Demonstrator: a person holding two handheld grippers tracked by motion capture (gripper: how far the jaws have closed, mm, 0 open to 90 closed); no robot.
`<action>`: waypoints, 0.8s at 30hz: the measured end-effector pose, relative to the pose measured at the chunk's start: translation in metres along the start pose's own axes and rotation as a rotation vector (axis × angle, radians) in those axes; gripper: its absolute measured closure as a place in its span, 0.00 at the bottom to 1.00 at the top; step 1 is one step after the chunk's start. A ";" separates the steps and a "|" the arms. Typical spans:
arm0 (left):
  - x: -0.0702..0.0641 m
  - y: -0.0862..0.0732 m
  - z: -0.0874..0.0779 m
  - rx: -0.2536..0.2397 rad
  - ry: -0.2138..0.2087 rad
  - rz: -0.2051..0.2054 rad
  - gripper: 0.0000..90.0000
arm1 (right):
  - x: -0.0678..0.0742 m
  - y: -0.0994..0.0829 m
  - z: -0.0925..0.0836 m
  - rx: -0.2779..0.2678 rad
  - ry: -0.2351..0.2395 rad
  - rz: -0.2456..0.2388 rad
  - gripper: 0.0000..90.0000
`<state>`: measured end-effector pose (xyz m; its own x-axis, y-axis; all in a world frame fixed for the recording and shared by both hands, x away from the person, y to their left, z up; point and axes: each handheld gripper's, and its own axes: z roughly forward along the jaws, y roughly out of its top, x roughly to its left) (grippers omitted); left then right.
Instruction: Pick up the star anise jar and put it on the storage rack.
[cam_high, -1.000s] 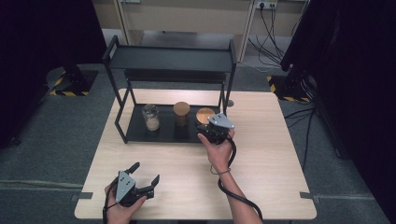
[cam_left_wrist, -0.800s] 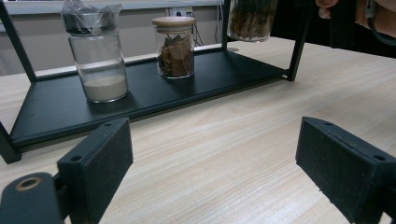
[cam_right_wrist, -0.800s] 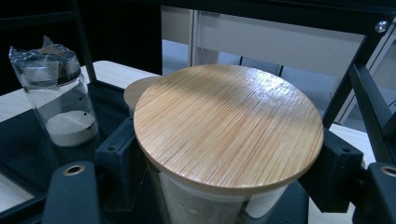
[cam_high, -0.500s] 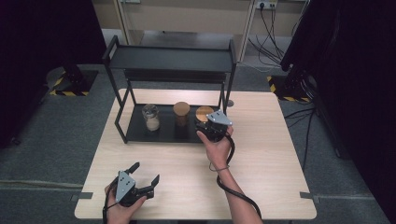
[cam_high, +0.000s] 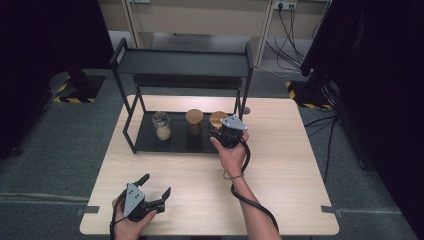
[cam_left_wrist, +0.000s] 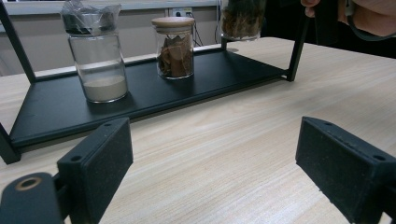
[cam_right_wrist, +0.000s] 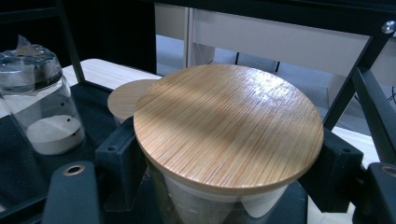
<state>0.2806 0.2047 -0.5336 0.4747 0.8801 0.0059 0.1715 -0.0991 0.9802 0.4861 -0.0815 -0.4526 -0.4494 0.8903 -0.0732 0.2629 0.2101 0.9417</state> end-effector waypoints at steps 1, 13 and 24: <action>0.000 0.000 0.000 0.000 0.000 0.000 0.12 | 0.000 0.000 0.001 0.000 -0.001 0.002 0.29; 0.000 0.000 0.000 -0.001 0.000 0.001 0.12 | -0.002 0.004 0.009 0.010 -0.004 0.002 0.29; 0.000 0.000 0.000 0.000 -0.002 0.002 0.12 | -0.003 0.006 0.017 0.021 -0.012 0.005 0.29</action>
<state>0.2803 0.2047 -0.5336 0.4763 0.8792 0.0073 0.1705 -0.1005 0.9802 0.5036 -0.0765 -0.4521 -0.4376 0.8962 -0.0731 0.2826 0.2142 0.9350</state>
